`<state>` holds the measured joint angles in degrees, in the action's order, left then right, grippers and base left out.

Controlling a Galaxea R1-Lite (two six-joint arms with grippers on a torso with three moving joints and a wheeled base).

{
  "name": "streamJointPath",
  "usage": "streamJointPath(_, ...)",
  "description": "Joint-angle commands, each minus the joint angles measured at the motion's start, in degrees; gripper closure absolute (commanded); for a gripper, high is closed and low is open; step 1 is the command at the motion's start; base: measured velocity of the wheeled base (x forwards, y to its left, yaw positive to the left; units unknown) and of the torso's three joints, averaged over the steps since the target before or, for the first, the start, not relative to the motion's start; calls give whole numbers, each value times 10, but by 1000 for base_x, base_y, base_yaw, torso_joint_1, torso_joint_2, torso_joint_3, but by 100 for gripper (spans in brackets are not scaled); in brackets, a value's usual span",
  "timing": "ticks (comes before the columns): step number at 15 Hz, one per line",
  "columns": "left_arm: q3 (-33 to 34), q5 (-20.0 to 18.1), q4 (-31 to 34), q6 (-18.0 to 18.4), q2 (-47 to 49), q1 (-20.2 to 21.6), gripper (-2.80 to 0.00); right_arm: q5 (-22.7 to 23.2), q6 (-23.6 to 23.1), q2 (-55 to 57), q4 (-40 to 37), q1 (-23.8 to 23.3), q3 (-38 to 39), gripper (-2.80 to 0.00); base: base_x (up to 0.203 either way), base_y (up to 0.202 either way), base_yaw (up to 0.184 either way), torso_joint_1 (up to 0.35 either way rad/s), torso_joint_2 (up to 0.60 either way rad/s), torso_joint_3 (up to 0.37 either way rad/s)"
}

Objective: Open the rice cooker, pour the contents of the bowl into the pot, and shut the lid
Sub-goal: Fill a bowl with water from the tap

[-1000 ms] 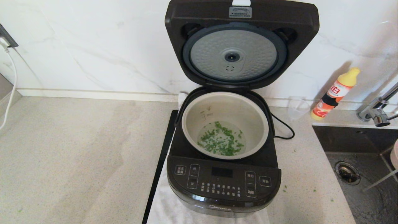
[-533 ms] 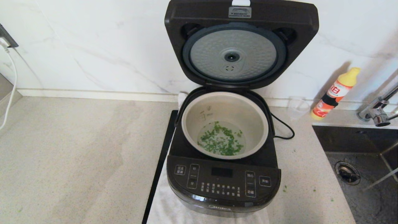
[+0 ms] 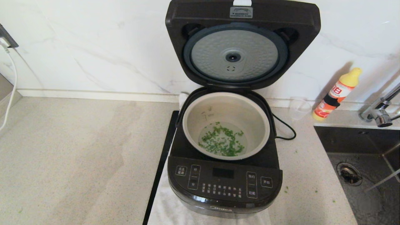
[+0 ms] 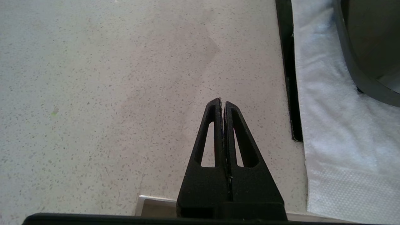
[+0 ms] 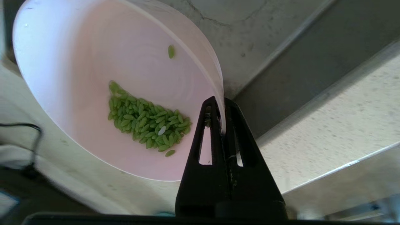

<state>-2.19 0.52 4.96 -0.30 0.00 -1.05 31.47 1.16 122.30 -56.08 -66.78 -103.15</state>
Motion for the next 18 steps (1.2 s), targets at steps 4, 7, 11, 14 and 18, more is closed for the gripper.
streamJointPath(4, 0, 0, 0, 0, -2, 0, 0, 27, 42, 69, -7, 11, -65, 0, 0, 0, 0, 0, 0, 0)
streamJointPath(7, 0, 0, 0, 0, -2, 0, 0, 29, 62, 81, 2, 30, -73, 0, 0, 0, 0, 0, 0, 0)
streamJointPath(11, 0, 1, 0, 0, -2, 0, 0, 29, 108, 89, 53, 58, -73, 0, 0, 0, 0, 0, 0, 0)
streamJointPath(14, 1, 0, 0, 0, -2, 0, 0, 29, 118, 84, 63, 68, -73, 0, 0, 0, 0, 0, 0, 0)
streamJointPath(18, 0, 1, 0, 0, -2, 0, 0, 28, 123, 80, 66, 70, -74, 0, 0, 0, 0, 0, 0, 0)
